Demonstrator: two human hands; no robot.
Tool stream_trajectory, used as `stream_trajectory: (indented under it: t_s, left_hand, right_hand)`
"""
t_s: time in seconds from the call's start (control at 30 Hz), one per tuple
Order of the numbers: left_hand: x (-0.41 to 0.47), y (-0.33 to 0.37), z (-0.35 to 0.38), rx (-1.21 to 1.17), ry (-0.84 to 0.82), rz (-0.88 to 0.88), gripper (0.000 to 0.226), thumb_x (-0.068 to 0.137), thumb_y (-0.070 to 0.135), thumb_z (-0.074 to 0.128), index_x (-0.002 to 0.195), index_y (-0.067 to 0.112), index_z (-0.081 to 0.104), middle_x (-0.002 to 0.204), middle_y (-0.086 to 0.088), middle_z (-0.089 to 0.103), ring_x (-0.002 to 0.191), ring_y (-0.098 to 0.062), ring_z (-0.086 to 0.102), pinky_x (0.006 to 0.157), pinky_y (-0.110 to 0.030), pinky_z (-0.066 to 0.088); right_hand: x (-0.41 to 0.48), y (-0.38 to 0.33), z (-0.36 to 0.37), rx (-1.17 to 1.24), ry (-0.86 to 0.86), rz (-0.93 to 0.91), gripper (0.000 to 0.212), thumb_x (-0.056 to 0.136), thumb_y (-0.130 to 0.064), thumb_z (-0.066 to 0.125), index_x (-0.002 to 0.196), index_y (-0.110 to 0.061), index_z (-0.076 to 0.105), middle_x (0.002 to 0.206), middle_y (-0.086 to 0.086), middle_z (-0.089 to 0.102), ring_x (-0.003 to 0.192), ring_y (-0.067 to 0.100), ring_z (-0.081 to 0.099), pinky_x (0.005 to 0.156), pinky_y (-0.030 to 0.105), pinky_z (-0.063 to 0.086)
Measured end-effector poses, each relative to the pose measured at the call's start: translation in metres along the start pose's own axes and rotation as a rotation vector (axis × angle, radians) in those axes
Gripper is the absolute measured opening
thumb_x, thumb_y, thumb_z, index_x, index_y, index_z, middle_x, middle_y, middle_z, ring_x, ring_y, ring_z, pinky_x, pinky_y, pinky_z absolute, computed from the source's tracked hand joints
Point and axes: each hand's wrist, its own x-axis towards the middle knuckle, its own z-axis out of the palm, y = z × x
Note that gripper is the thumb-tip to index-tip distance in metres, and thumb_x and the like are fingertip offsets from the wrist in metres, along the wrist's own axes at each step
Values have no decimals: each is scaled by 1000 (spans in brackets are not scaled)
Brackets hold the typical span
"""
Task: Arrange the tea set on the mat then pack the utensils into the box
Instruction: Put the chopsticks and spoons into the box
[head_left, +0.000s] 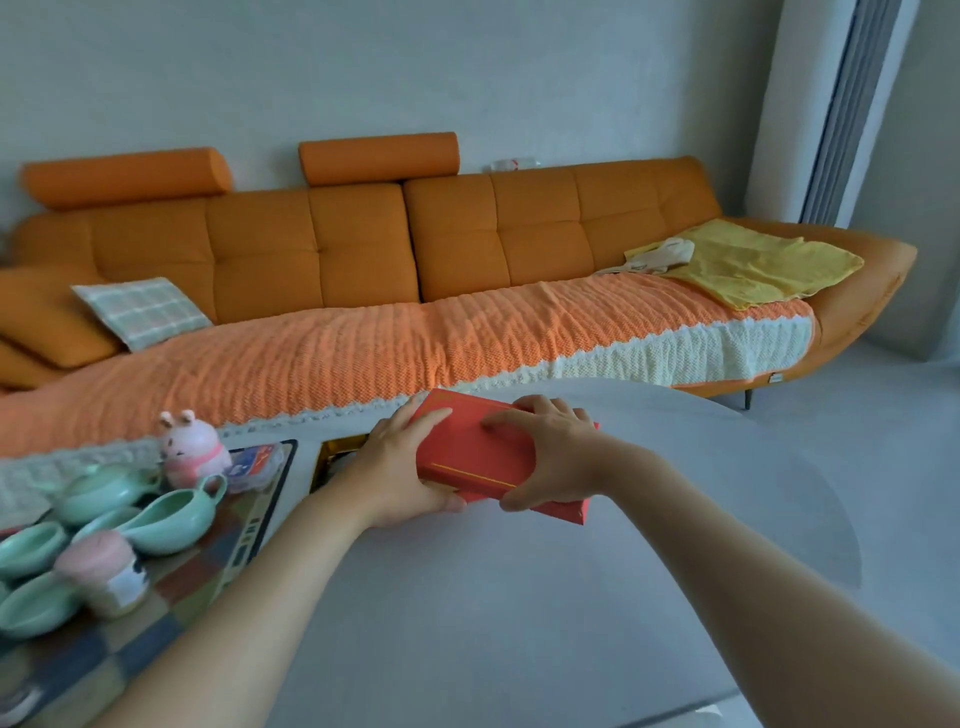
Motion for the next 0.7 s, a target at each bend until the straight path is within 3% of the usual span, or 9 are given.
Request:
stream_trajectory:
  t_s: [0.4,0.57,0.7]
  left_hand:
    - [-44,-83,-15,1,92,-164,88,72,70,69,149,46,32,163,13,9,148,-13,12,117,-40,19]
    - [-41,-88,-14,7,112,-187,84,77,70,64,150,42,33,163,13,13,148,-14,15,118,-39,19]
    - [-40,-83,-11,9,127,-197,78,84,65,60,152,38,31,164,12,13,148,-15,18,116,-39,22]
  right_hand:
    - [60,-70,42,-32,-88,-147,92,56,-70,71,139,-59,32,151,-6,32,137,24,28,112,47,25]
    - [65,-65,43,-7,-46,-176,85,66,-65,72,143,-53,37,159,-6,23,148,18,14,119,43,13]
    - [60,-55,41,8,5,-85,89,62,-72,71,143,-51,39,163,-5,11,151,17,-1,119,54,13]
